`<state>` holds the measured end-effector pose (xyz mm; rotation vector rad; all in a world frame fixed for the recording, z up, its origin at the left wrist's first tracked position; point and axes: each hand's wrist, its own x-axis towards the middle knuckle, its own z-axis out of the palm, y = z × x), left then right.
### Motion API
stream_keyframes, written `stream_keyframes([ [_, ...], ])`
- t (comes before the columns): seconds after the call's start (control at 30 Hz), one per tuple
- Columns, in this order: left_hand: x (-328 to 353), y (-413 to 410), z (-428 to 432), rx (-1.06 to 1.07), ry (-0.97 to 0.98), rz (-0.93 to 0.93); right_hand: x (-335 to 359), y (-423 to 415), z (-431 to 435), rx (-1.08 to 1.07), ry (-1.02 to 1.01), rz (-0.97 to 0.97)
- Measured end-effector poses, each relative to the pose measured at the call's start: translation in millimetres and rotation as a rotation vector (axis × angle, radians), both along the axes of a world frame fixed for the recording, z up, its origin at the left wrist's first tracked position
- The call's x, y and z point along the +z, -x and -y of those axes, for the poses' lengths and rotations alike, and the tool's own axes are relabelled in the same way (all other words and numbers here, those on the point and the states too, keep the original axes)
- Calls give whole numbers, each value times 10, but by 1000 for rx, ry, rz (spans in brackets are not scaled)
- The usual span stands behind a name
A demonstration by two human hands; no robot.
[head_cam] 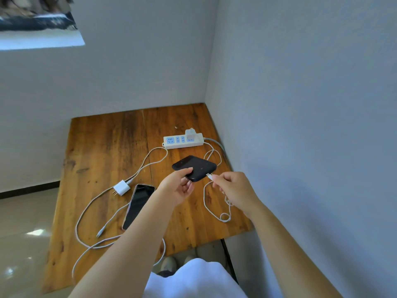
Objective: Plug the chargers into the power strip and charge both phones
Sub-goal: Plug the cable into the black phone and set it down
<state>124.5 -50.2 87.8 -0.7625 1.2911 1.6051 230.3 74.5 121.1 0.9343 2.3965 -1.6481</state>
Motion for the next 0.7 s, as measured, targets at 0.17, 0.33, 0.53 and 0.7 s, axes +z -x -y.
stream_keyframes([
  [0.17,261,92,141,97,-67,-48,253,173,181,10,-85,-69],
  [0.33,282,95,138,74,-76,-54,217,216,166,-6,-88,-77],
  [0.53,278,84,120,52,-51,-75,200,217,147,-28,-132,-56],
  [0.7,280,92,119,39,11,-132,185,206,172,-40,-157,-54],
])
